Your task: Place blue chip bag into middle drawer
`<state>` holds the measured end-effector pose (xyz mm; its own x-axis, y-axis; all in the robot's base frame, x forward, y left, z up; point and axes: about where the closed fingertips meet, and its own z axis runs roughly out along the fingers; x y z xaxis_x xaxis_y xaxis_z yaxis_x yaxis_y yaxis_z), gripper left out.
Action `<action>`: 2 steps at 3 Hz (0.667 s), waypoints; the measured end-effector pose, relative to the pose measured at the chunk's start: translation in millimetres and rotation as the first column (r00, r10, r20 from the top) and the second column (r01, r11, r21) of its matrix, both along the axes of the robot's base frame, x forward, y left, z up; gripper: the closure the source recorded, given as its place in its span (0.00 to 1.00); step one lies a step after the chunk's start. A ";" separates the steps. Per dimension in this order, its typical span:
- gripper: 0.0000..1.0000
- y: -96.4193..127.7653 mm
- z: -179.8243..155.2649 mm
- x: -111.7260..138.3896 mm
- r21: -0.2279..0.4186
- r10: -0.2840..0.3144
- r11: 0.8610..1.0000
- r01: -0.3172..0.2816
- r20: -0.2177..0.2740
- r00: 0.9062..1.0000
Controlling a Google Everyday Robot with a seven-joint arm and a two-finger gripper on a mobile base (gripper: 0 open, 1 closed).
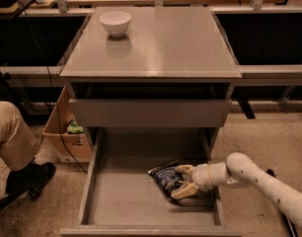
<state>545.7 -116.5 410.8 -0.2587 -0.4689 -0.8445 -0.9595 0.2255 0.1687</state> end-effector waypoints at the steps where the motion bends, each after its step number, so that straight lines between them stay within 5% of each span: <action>1: 0.00 -3.5 28.8 -3.0 -0.010 0.041 0.999 -0.041 0.035 0.999; 2: 0.00 -34.6 67.5 -11.2 -0.065 0.068 0.996 -0.064 0.066 0.995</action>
Offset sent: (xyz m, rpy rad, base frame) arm -0.0175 -0.0911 0.1343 -0.1564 -0.1324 0.0872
